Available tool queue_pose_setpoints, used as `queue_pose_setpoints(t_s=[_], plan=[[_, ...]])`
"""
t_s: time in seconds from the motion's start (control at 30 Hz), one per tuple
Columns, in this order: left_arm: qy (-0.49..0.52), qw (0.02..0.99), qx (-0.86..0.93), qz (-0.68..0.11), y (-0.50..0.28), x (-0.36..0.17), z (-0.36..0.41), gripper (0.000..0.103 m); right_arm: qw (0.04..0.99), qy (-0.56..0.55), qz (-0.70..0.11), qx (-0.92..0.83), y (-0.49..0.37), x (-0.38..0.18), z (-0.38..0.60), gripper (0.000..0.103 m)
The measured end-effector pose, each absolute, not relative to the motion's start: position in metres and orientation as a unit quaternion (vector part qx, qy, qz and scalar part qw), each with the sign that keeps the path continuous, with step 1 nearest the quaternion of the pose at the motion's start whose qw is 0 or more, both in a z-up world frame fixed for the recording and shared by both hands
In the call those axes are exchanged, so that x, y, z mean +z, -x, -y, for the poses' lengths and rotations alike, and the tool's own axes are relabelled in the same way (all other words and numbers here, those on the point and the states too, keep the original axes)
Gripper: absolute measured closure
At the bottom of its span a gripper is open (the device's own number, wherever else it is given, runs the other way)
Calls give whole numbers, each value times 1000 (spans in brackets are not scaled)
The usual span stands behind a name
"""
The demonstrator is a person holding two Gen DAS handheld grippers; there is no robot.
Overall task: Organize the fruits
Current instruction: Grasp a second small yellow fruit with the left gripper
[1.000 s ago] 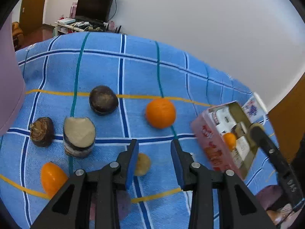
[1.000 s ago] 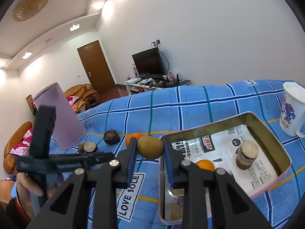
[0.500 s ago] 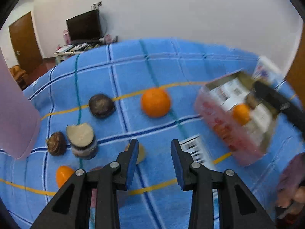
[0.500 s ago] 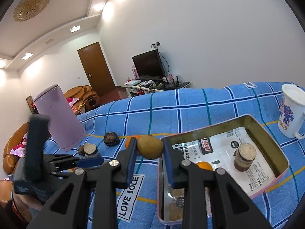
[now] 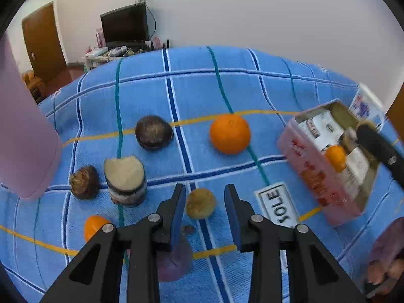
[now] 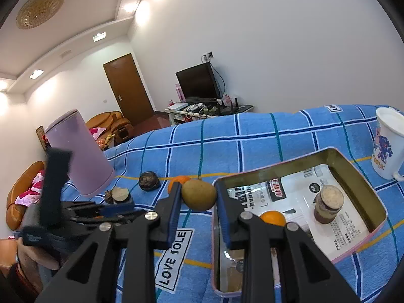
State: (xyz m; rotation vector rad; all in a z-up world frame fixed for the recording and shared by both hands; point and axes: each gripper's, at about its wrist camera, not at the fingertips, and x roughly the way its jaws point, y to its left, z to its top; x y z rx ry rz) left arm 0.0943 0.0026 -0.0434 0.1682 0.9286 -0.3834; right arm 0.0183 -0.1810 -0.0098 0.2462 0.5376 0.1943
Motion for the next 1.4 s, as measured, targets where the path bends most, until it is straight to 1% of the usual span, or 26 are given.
queue_pose_setpoints(t_s=[0.1,0.27,0.3,0.37,0.47,0.63,0.73,1.03,1.17,1.27,1.4], plan=[[-110,871,-182,-443,-90,-48,12,69,952,-124,-264,96,-18,-10,181,72],[-188,863,-172,-436,-79,-62,39,69,949,-131,-269,97,-20,-12,180,72],[-198,859,-185,-434,-72,-63,44,75,949,-132,-270,97,-20,-12,181,72],[-211,855,-198,-431,-65,-61,49,75,949,-133,-269,96,-20,-12,181,72],[-176,856,-203,-441,-71,-58,37,76,950,-136,-266,93,-20,-11,185,72],[-165,869,-198,-423,-68,-56,35,76,950,-138,-265,90,-18,-11,188,72],[-139,874,-215,-414,-66,-52,31,76,952,-132,-262,83,-17,-11,188,72],[-21,908,-236,-345,-50,-29,8,76,961,-112,-239,79,-12,-3,190,72],[-20,926,-215,-310,-45,-23,12,76,968,-82,-226,78,-8,0,192,72],[-24,936,-201,-288,-37,-19,16,76,968,-82,-225,74,-7,-1,202,72],[-20,940,-192,-283,-34,-17,20,76,969,-81,-224,64,-6,-4,222,72]])
